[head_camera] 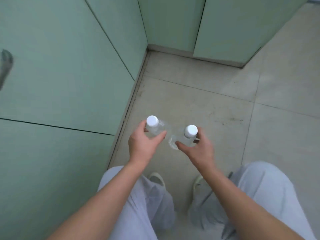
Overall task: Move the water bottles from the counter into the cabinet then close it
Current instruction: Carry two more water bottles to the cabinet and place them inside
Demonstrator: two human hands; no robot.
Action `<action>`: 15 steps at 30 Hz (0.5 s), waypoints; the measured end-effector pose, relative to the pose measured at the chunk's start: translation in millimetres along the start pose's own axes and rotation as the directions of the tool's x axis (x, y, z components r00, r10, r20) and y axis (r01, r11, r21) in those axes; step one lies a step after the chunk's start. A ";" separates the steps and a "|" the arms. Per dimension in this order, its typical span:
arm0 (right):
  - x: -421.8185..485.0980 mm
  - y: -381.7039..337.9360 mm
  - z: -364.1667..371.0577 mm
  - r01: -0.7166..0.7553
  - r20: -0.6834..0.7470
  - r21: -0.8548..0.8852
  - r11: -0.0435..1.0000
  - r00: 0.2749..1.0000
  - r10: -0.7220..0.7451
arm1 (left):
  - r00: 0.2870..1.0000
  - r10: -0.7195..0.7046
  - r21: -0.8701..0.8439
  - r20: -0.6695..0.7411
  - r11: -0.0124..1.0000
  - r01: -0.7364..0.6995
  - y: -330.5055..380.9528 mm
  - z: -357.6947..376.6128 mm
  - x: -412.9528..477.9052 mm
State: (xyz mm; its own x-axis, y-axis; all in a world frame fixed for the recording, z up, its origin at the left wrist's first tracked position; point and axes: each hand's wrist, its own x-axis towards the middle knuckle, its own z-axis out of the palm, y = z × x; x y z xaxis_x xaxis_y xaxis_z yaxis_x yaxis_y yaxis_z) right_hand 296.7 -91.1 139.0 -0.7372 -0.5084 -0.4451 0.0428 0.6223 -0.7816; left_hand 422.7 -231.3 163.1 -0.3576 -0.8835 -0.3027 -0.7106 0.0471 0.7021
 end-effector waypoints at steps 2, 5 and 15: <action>-48.2 -46.9 -36.9 0.015 0.029 0.018 1.000 0.999 -0.015 | 0.999 0.038 0.005 0.004 0.999 -0.038 39.2 -45.3 -39.1; -115.6 -122.4 -93.0 0.059 0.067 0.006 0.998 0.996 -0.059 | 0.998 0.067 0.013 0.014 0.998 -0.068 101.0 -115.2 -91.8; -246.5 -271.7 -199.0 0.166 0.064 0.054 0.985 0.984 -0.169 | 0.998 0.059 -0.189 -0.021 0.980 -0.062 208.5 -270.4 -210.9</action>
State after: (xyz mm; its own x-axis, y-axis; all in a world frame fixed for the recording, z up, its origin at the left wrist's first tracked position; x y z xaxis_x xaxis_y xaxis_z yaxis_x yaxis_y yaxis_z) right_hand 332.6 -16.4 548.0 -0.6894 -0.6432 -0.3332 -0.0437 0.4961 -0.8672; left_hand 513.8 -161.3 547.6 -0.3857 -0.8889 -0.2470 -0.5600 0.0128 0.8284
